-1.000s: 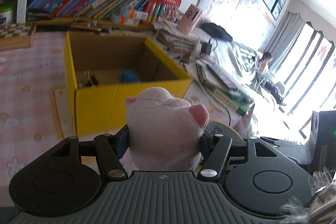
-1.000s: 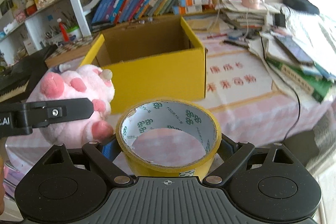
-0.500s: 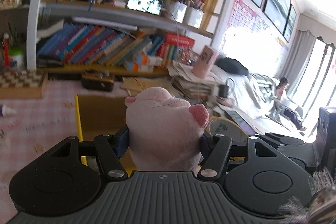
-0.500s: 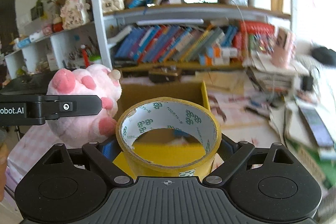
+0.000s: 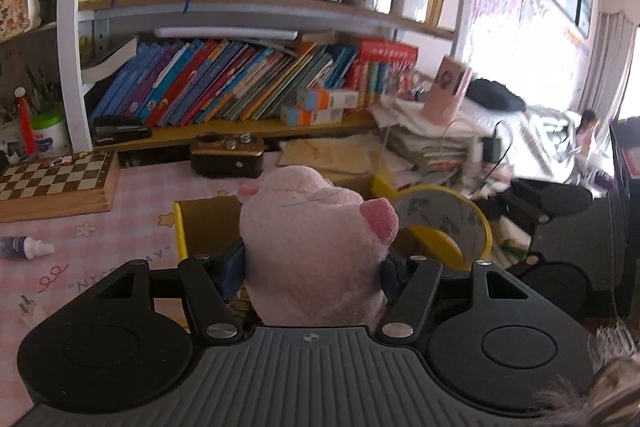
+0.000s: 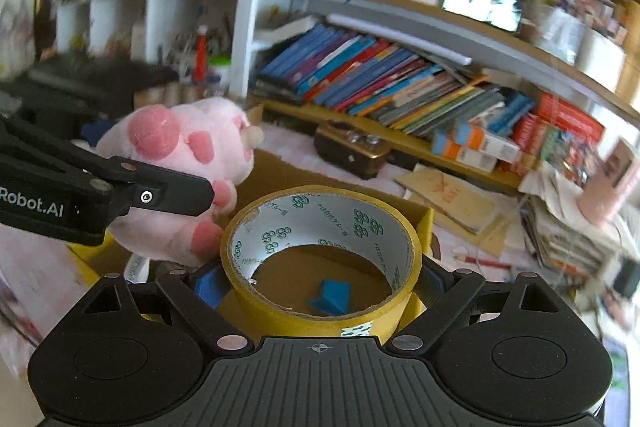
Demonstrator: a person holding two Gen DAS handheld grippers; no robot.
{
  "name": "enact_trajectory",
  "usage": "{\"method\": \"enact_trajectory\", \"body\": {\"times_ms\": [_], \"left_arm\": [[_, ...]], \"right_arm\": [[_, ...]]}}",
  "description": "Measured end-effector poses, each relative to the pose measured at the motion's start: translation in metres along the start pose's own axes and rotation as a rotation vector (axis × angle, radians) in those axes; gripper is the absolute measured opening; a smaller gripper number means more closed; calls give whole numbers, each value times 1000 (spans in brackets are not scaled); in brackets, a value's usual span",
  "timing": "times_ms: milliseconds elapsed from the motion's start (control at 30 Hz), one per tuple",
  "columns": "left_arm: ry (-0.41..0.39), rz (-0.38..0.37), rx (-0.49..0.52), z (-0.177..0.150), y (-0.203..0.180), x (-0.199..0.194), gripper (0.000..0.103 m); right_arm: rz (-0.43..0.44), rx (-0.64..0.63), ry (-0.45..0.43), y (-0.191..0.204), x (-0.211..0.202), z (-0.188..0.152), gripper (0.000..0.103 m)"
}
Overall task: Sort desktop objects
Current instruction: 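Lower both tools into the yellow box and open both grippers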
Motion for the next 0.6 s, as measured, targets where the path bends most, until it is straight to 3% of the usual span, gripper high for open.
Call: {"method": "enact_trajectory", "body": {"times_ms": [200,467,600], "left_arm": [[110,18,59,-12,7,34,62],[218,11,138,-30,5,59,64],[233,19,135,-34,7,63,66]], "right_arm": [[92,-236,128,16,47,-3,93],[172,-370,268,23,79,-16,93],[194,-368,309,23,83,-18,93]]}}
Point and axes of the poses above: each gripper's, at about its wrist camera, not at the fingertips, and x roughly the way its jaws point, y to its left, z to its top, the point moved 2 cm from there along x, roughly the way its jaws point, and after that the axes turned 5 degrees about -y, right-handed, at the moved point
